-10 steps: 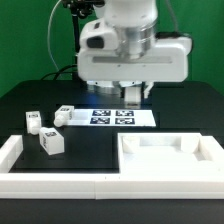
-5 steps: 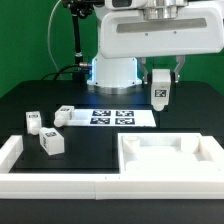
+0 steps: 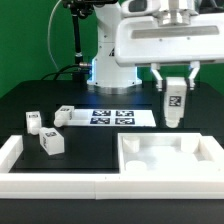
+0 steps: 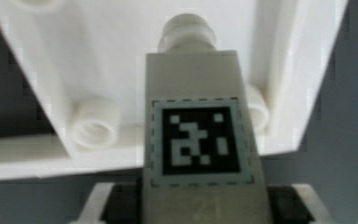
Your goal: Assemble one leg
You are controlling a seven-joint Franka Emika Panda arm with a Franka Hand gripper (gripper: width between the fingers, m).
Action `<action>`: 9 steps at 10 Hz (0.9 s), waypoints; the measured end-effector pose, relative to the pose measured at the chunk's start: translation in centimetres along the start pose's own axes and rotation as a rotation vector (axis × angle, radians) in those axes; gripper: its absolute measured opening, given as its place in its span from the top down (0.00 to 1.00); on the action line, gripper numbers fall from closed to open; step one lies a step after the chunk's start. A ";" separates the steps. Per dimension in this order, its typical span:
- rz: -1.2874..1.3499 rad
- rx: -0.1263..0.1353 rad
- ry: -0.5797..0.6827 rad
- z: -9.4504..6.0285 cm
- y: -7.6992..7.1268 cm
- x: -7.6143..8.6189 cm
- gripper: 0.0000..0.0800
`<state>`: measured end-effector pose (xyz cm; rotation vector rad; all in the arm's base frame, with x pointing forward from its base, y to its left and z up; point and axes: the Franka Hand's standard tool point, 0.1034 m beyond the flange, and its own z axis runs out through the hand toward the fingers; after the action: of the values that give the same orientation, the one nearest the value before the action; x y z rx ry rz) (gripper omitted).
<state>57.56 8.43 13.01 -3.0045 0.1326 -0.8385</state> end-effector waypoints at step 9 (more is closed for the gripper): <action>-0.053 -0.018 0.120 2.2 1.6 3.9 0.64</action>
Offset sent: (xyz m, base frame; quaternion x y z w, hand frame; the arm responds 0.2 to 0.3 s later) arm 0.0000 0.0000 0.0000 0.0000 0.0650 0.0000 0.9979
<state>61.90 6.47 13.12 -2.9862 0.0636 -1.0279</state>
